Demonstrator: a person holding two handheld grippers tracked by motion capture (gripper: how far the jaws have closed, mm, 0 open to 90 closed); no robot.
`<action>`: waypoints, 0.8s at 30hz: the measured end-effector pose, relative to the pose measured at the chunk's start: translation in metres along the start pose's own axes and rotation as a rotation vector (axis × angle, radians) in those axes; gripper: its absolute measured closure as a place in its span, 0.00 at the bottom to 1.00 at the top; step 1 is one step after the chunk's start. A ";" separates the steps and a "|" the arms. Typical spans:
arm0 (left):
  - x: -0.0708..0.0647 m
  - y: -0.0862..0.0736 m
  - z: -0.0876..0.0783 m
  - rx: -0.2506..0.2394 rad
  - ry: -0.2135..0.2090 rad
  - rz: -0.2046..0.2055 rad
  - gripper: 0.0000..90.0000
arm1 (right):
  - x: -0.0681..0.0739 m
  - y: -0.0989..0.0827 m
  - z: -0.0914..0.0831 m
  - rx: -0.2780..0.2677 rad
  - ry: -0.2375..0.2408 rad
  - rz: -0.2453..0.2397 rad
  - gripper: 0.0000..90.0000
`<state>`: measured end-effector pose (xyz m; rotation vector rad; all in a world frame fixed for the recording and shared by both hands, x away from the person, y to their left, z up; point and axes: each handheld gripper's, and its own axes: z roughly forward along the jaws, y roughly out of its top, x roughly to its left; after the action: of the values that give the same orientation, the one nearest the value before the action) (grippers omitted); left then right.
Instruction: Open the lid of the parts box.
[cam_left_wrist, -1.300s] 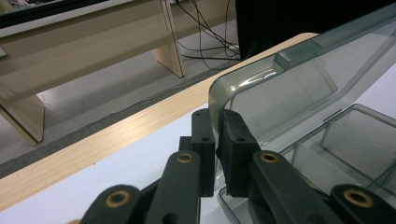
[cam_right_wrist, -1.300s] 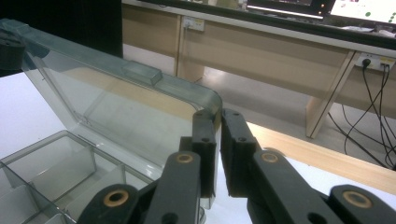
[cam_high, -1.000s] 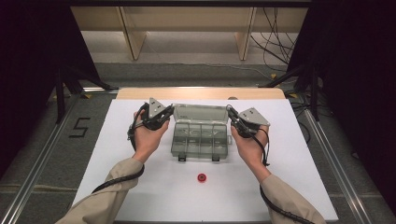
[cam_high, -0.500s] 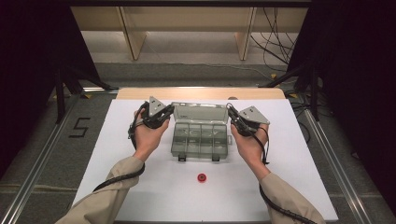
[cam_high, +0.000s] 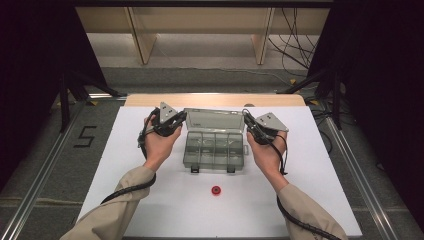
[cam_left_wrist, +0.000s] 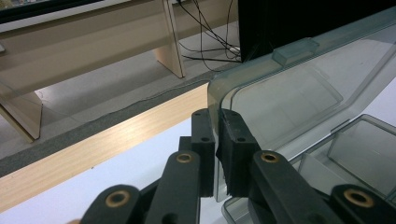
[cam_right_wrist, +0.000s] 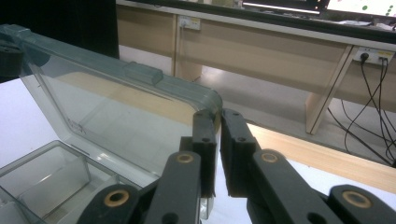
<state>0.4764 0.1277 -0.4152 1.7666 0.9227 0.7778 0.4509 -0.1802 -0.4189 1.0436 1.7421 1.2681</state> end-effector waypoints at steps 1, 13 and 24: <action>0.000 0.000 0.000 0.000 0.001 -0.001 0.94 | 0.000 0.000 0.000 0.005 0.002 0.000 0.95; 0.001 0.001 0.003 -0.001 0.000 -0.005 0.94 | -0.001 0.001 0.002 -0.002 -0.002 0.009 0.95; 0.003 0.001 0.004 0.001 -0.001 -0.009 0.94 | -0.002 0.002 0.004 -0.001 -0.009 0.006 0.95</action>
<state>0.4817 0.1276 -0.4150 1.7620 0.9301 0.7708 0.4557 -0.1800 -0.4180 1.0533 1.7321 1.2661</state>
